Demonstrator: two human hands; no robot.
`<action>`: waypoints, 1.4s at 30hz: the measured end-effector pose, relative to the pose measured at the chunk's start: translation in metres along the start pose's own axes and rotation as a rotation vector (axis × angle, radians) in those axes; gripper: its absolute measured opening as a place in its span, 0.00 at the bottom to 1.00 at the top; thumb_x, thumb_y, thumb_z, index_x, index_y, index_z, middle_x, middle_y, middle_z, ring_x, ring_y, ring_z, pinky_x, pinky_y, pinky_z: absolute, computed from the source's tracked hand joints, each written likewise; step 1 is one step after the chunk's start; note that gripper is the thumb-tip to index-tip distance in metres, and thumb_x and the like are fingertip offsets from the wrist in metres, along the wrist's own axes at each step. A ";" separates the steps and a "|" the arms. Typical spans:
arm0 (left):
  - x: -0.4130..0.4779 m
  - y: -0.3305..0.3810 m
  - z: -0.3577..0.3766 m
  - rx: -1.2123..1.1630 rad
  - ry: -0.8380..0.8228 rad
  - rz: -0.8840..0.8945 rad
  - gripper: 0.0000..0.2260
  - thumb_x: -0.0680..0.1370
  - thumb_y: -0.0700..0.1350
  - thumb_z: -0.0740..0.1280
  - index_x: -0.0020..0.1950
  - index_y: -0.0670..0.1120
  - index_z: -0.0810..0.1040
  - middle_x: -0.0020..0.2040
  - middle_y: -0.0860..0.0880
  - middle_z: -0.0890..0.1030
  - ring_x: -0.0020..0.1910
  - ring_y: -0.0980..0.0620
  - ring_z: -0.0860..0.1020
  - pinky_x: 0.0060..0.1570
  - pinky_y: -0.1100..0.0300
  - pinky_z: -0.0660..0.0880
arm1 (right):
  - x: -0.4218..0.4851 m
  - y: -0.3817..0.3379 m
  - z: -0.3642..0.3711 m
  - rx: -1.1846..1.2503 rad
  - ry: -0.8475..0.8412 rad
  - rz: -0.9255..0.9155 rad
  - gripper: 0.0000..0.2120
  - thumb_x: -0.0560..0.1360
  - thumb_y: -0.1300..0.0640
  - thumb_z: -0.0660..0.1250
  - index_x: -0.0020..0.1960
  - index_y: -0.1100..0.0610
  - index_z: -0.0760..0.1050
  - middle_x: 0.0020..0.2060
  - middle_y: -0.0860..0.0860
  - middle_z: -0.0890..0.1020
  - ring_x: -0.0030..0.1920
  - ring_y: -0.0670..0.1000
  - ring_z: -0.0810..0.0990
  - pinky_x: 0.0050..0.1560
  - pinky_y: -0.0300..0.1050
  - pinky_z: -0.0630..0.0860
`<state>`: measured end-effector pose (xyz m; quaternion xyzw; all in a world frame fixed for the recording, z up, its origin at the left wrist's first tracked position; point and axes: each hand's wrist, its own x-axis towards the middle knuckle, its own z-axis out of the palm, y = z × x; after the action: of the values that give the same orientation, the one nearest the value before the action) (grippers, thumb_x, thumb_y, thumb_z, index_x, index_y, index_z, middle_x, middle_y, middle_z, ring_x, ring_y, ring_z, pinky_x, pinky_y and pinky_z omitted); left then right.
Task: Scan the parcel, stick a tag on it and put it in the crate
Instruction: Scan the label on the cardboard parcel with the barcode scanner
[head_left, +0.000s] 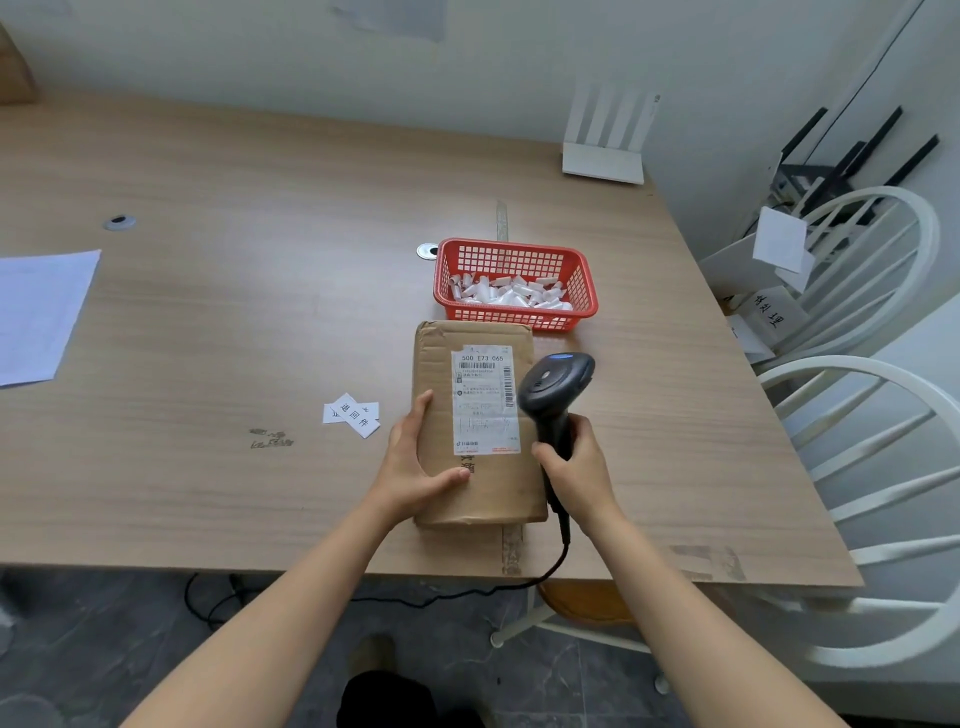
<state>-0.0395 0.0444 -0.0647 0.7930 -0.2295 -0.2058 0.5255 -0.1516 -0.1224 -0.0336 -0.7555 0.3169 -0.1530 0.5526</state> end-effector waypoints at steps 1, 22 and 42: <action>-0.001 0.000 0.000 0.005 0.004 0.007 0.45 0.64 0.44 0.77 0.73 0.58 0.53 0.69 0.46 0.64 0.65 0.53 0.66 0.69 0.55 0.64 | -0.005 -0.003 0.000 -0.007 0.012 -0.034 0.13 0.71 0.60 0.66 0.52 0.51 0.66 0.43 0.40 0.74 0.44 0.41 0.74 0.39 0.33 0.69; -0.005 0.007 0.004 0.028 0.044 0.026 0.44 0.65 0.44 0.76 0.73 0.57 0.54 0.68 0.44 0.64 0.65 0.50 0.67 0.67 0.53 0.66 | -0.047 -0.060 0.003 0.252 -0.226 -0.006 0.11 0.75 0.57 0.63 0.49 0.66 0.72 0.32 0.51 0.80 0.22 0.47 0.73 0.24 0.41 0.72; -0.004 0.011 0.003 0.050 0.023 0.006 0.44 0.66 0.45 0.76 0.74 0.55 0.53 0.69 0.43 0.63 0.68 0.47 0.66 0.68 0.44 0.67 | -0.049 -0.060 0.000 0.351 -0.235 0.031 0.07 0.76 0.56 0.62 0.40 0.56 0.73 0.35 0.60 0.80 0.23 0.50 0.72 0.25 0.41 0.72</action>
<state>-0.0462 0.0404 -0.0553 0.8076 -0.2310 -0.1891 0.5087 -0.1700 -0.0789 0.0279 -0.6555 0.2302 -0.1083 0.7111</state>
